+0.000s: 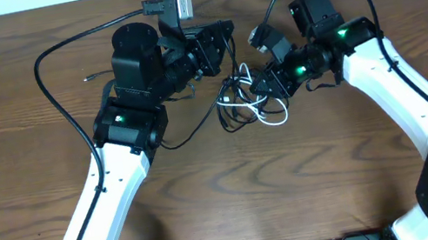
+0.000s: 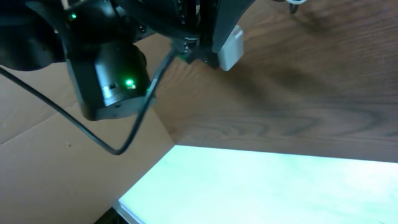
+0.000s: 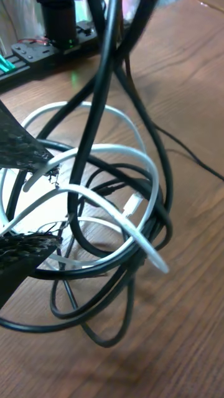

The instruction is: Untangle cables

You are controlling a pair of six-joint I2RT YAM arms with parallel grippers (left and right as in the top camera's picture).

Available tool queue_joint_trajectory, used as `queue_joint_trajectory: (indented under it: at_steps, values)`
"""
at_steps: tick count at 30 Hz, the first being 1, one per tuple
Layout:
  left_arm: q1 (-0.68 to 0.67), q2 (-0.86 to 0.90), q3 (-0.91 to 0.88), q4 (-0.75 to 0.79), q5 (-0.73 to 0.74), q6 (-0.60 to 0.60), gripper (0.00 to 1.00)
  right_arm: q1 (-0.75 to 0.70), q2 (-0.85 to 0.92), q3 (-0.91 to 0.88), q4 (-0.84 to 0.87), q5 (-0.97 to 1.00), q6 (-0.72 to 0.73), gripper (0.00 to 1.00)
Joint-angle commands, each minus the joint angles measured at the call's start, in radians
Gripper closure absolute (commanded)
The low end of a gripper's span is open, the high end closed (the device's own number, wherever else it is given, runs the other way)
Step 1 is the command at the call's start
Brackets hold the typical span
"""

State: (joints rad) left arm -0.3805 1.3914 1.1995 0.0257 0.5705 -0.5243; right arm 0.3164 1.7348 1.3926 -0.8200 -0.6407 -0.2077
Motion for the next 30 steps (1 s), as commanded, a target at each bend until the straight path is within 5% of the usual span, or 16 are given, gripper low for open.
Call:
queue_joint_trajectory:
  at_steps: [1, 4, 8, 16, 30]
  values:
    - [0.004, -0.023, 0.018, 0.005, 0.002, -0.009, 0.92, 0.013, 0.035, -0.001, 0.006, 0.009, 0.013, 0.71]
    - [0.004, -0.023, 0.018, 0.005, 0.001, -0.009, 0.93, 0.013, 0.047, -0.001, 0.013, 0.010, 0.016, 0.77]
    - [0.004, -0.023, 0.018, 0.004, -0.004, -0.008, 0.92, 0.010, 0.047, 0.000, 0.023, 0.010, 0.029, 0.99]
    - [0.004, -0.022, 0.018, -0.081, -0.094, 0.002, 0.93, -0.064, -0.027, 0.002, 0.013, -0.006, 0.104, 0.99]
    - [0.005, -0.022, 0.018, -0.359, -0.423, 0.066, 0.93, -0.421, -0.379, 0.002, -0.023, -0.050, 0.171, 0.99]
